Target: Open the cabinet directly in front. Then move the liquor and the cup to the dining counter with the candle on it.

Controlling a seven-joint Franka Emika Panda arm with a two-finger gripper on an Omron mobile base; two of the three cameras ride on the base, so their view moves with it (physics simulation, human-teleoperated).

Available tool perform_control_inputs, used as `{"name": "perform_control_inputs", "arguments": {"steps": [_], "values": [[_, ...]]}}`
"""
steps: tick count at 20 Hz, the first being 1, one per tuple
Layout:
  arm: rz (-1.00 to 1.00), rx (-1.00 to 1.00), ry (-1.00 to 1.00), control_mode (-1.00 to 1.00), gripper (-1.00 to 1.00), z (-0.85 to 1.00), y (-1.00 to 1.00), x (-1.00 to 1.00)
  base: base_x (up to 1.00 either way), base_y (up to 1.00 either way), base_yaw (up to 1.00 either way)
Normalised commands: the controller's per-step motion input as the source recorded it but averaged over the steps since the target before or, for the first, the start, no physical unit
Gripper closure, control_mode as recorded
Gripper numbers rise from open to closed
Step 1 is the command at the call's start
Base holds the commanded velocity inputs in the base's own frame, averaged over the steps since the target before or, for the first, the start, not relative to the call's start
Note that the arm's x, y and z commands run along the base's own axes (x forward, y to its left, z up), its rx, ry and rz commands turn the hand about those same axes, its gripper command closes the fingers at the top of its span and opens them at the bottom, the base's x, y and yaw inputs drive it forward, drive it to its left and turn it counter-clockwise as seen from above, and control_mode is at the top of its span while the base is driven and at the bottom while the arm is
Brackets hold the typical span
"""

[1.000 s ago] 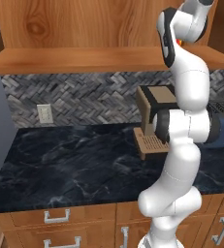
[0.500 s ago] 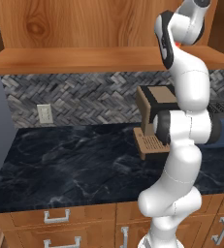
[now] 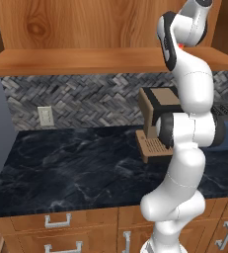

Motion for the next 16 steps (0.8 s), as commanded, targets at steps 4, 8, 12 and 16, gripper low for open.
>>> {"name": "perform_control_inputs", "arguments": {"steps": [4, 8, 12, 16], "values": [[0.03, 0.0, 0.14, -1.0, 1.0, -0.01, 0.0, 0.0, 0.0, 0.0, 0.0], [0.0, 0.0, 0.07, -1.0, 1.0, -0.01, 0.0, 0.0, 0.0, 0.0, 0.0], [0.0, 0.0, -0.03, -1.0, 1.0, 0.0, 0.0, 0.0, 0.0, 0.0, 0.0], [0.0, 0.0, -0.33, -1.0, 1.0, 0.01, 0.01, 0.0, 0.0, 0.0, 0.0]]}}
